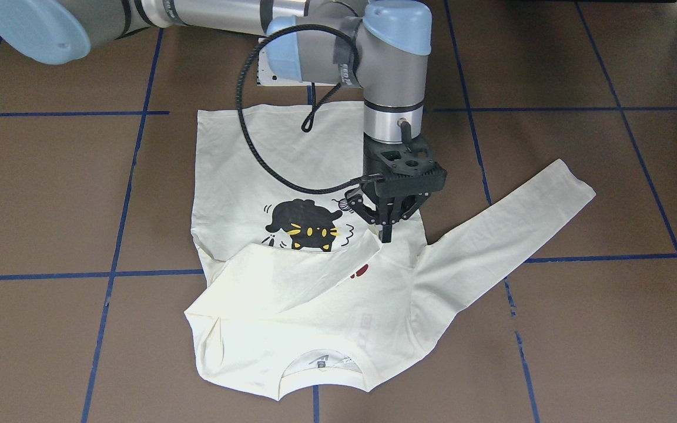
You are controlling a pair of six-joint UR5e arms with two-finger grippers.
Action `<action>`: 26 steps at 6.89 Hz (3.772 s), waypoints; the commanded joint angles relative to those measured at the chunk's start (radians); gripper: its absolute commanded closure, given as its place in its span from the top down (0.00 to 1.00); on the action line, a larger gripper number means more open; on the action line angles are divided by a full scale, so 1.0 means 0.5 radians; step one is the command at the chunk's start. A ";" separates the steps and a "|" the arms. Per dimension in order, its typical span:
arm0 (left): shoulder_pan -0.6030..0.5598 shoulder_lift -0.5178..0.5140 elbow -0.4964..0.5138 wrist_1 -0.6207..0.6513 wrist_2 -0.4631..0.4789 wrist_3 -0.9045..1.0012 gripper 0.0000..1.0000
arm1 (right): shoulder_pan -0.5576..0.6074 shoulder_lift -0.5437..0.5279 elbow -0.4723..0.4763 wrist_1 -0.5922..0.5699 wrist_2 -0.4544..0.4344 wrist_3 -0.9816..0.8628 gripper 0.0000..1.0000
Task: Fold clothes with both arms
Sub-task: 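Carry the sleeve across the shirt front toward the far sleeve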
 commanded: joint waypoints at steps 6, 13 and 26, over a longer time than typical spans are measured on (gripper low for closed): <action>0.006 -0.081 -0.006 -0.041 0.006 0.004 1.00 | -0.053 0.344 -0.464 0.235 0.032 0.466 1.00; 0.441 0.055 -0.131 -0.498 0.073 -0.088 1.00 | 0.949 -0.573 0.433 -0.326 1.311 -0.933 1.00; 1.503 0.759 -0.340 -0.848 0.727 -0.076 0.98 | 1.251 -1.493 1.248 -0.314 1.514 -1.203 1.00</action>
